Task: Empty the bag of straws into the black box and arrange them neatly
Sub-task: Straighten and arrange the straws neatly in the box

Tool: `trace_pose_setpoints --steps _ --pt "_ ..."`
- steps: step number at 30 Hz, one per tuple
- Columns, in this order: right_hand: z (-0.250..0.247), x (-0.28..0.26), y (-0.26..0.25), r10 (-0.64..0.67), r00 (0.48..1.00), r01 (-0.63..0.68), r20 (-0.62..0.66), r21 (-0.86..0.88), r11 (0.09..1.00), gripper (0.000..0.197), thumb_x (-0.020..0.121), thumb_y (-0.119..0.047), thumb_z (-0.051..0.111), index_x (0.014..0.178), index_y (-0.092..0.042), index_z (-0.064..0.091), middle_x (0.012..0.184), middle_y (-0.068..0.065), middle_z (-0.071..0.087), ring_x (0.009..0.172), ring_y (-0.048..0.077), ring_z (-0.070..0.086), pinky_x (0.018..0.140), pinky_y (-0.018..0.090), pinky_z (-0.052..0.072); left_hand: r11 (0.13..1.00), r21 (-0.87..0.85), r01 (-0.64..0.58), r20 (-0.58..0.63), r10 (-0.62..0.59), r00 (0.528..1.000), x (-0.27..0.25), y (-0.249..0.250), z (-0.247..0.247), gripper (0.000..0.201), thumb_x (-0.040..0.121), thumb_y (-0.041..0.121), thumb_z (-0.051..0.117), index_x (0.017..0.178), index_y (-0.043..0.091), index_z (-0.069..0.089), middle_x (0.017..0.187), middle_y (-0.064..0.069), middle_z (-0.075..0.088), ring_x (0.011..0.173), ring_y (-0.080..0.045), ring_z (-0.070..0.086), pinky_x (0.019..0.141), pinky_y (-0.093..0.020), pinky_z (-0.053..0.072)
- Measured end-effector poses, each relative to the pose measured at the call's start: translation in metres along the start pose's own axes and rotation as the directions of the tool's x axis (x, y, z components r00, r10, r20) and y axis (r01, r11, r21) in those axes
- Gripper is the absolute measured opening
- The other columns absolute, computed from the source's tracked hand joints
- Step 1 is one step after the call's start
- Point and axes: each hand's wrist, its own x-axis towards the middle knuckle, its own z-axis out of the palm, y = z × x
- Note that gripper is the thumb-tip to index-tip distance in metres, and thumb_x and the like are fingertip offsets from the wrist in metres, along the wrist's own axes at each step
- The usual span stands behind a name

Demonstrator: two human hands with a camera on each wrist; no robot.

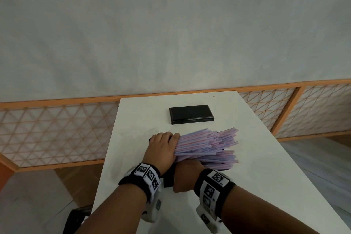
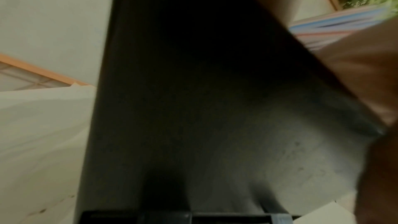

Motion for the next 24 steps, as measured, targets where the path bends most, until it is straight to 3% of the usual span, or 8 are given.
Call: trace_pose_setpoints --steps 6,9,12,14,16,20,22,24 --pt "0.004 0.002 0.006 -0.056 0.985 0.048 -0.16 -0.049 0.998 0.015 0.079 -0.03 0.061 0.076 -0.018 0.051 0.071 0.0 0.05 0.071 0.024 0.047 0.075 0.033 0.046 1.0 -0.006 -0.018 -0.018 0.017 1.0 0.002 -0.002 0.002 0.052 0.065 0.027 0.072 0.11 0.017 0.047 0.091 -0.006 0.061 0.077 -0.026 0.058 0.07 -0.039 0.048" --pt "0.009 0.003 0.008 -0.057 0.968 0.055 -0.245 -0.016 0.998 0.019 0.079 -0.034 0.062 0.075 -0.018 0.051 0.07 0.002 0.052 0.071 0.023 0.048 0.072 0.03 0.044 1.0 0.007 -0.013 -0.029 0.013 1.0 0.003 -0.003 0.002 0.043 0.07 0.031 0.059 0.11 0.017 0.047 0.091 -0.005 0.061 0.077 -0.026 0.058 0.071 -0.038 0.048" --pt "0.006 0.0 0.012 -0.097 0.951 0.122 -0.293 0.066 0.99 0.027 0.083 -0.043 0.063 0.093 -0.018 0.066 0.091 0.008 0.067 0.087 0.027 0.06 0.078 0.031 0.046 1.0 0.006 0.002 -0.021 -0.002 1.0 0.004 -0.003 0.002 0.04 0.074 0.036 0.043 0.11 0.017 0.047 0.091 -0.005 0.061 0.077 -0.026 0.057 0.071 -0.039 0.048" --pt "0.004 -0.002 0.012 -0.126 0.93 0.178 -0.345 0.124 0.976 0.043 0.088 -0.052 0.056 0.109 -0.017 0.067 0.105 0.008 0.069 0.099 0.023 0.059 0.082 0.028 0.041 1.0 0.009 0.003 -0.006 -0.003 1.0 0.005 -0.004 0.002 0.041 0.075 0.037 0.041 0.11 0.017 0.048 0.092 -0.005 0.061 0.077 -0.026 0.057 0.071 -0.038 0.047" --pt "0.001 -0.001 0.015 -0.115 0.918 0.194 -0.381 0.177 0.965 0.05 0.091 -0.058 0.047 0.107 -0.015 0.068 0.102 0.009 0.069 0.098 0.021 0.06 0.076 0.024 0.035 1.0 0.004 0.004 0.011 -0.005 1.0 0.007 -0.005 0.002 0.044 0.074 0.039 0.042 0.111 0.018 0.049 0.093 -0.004 0.061 0.078 -0.025 0.057 0.073 -0.037 0.047" --pt "-0.001 0.004 0.022 -0.084 0.901 0.158 -0.426 0.141 0.977 0.037 0.092 -0.034 0.042 0.089 -0.007 0.066 0.082 0.011 0.07 0.079 0.023 0.063 0.072 0.028 0.05 0.998 -0.07 -0.006 0.049 0.009 0.999 0.008 -0.01 0.0 0.055 0.069 0.041 0.044 0.117 0.017 0.052 0.103 -0.004 0.06 0.089 -0.026 0.057 0.083 -0.04 0.044" --pt "-0.002 0.009 0.031 -0.01 0.944 0.068 -0.329 0.164 0.984 0.025 0.084 -0.025 0.044 0.08 -0.019 0.068 0.068 -0.004 0.07 0.062 0.012 0.066 0.06 0.023 0.055 0.996 -0.083 -0.026 0.087 0.034 0.996 0.007 -0.012 -0.003 0.064 0.066 0.037 0.05 0.125 0.015 0.049 0.114 -0.006 0.057 0.1 -0.027 0.053 0.092 -0.04 0.038" --pt "-0.002 0.018 0.034 -0.022 0.919 0.075 -0.393 0.12 0.99 0.028 0.081 -0.023 0.048 0.087 -0.021 0.075 0.075 -0.006 0.073 0.065 0.008 0.068 0.064 0.02 0.056 0.996 -0.082 -0.043 0.131 0.053 0.99 0.006 -0.013 -0.006 0.075 0.063 0.039 0.051 0.134 0.015 0.041 0.125 -0.005 0.051 0.111 -0.026 0.047 0.1 -0.039 0.03"
